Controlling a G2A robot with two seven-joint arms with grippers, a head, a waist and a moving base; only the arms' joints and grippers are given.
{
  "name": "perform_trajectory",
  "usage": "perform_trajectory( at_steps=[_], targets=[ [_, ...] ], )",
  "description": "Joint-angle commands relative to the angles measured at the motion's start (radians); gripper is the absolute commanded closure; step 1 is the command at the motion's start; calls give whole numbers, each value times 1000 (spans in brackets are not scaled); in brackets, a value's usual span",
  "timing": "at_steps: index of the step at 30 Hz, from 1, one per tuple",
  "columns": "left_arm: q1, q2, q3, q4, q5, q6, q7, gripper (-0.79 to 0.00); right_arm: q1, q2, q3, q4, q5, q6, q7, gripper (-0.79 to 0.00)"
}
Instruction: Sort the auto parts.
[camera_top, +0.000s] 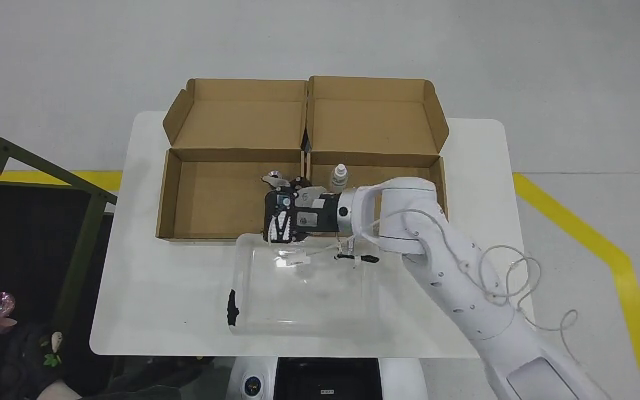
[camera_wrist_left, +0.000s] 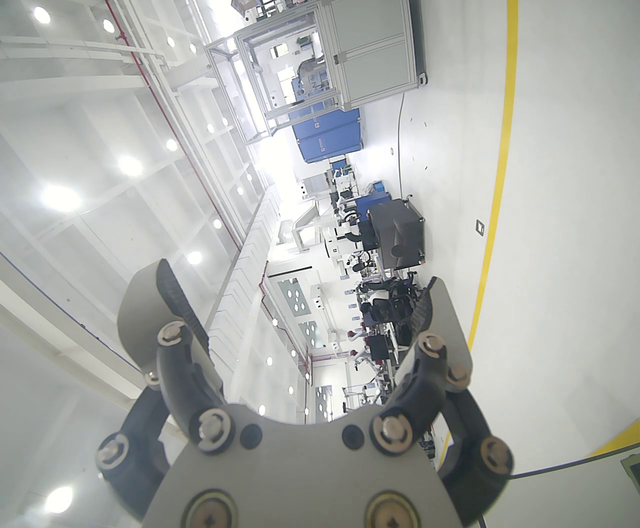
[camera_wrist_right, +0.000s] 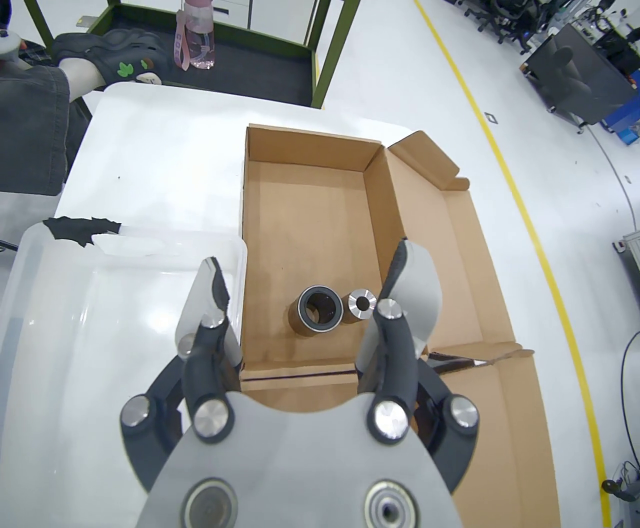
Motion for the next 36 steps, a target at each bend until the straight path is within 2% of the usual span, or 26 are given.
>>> perform_trajectory(
  at_steps=[1,7,14,20,22,28,36],
  targets=[
    [0,0,0,0,0,0,0,-785,-47,12,36,-50,-16,-5,-8,-631],
    [0,0,0,0,0,0,0,-785,-204,49,163,-150,-60,-27,-90,-674],
    [0,0,0,0,0,0,0,-785,-376,87,339,-218,-93,-36,-207,-668],
    [0,0,0,0,0,0,0,-785,-526,110,502,-250,-132,3,-403,-717],
    [0,0,0,0,0,0,0,-785,-573,115,547,-249,-149,25,-478,-763],
    [0,0,0,0,0,0,0,-785,-677,128,646,-219,-188,64,-665,-785],
    [0,0,0,0,0,0,0,-785,-760,140,705,-195,-235,97,-793,-785]
  ],
)
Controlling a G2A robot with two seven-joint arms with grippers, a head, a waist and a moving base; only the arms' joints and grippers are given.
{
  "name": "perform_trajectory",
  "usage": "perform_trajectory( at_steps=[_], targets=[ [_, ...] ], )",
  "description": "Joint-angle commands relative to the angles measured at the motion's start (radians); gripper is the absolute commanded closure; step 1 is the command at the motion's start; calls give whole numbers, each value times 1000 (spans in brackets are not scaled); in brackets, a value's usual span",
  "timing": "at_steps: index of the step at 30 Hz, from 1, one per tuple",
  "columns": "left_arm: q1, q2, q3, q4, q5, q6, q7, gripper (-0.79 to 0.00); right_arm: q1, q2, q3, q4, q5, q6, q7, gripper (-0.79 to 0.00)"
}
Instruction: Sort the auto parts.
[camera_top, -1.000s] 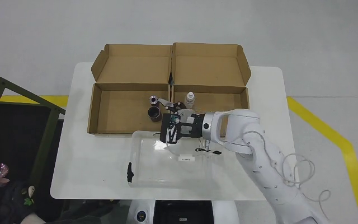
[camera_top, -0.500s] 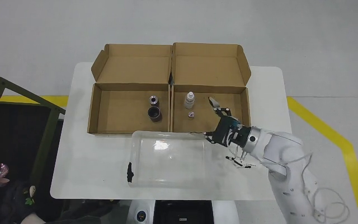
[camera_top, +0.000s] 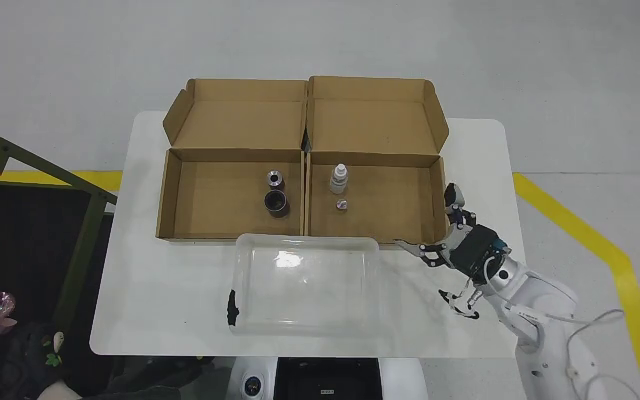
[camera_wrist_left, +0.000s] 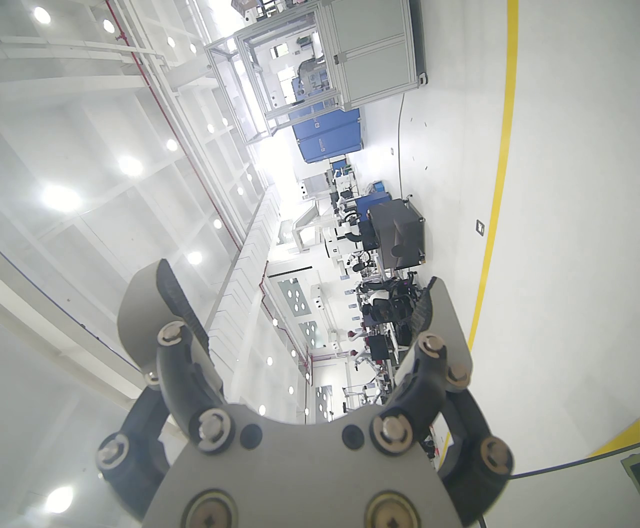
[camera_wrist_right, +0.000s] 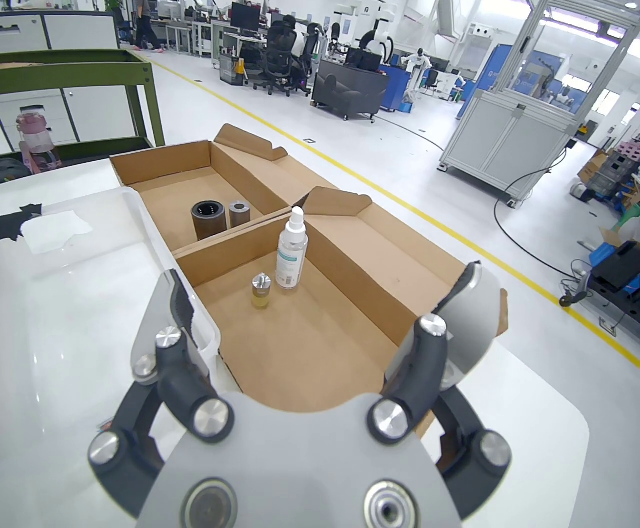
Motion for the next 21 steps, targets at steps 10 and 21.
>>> perform_trajectory(
  at_steps=[10,21],
  targets=[
    [0,0,0,0,0,0,0,-785,-58,10,39,32,-11,53,-74,-785],
    [0,0,0,0,0,0,0,-785,-76,18,65,38,-10,84,-68,-785]
  ],
)
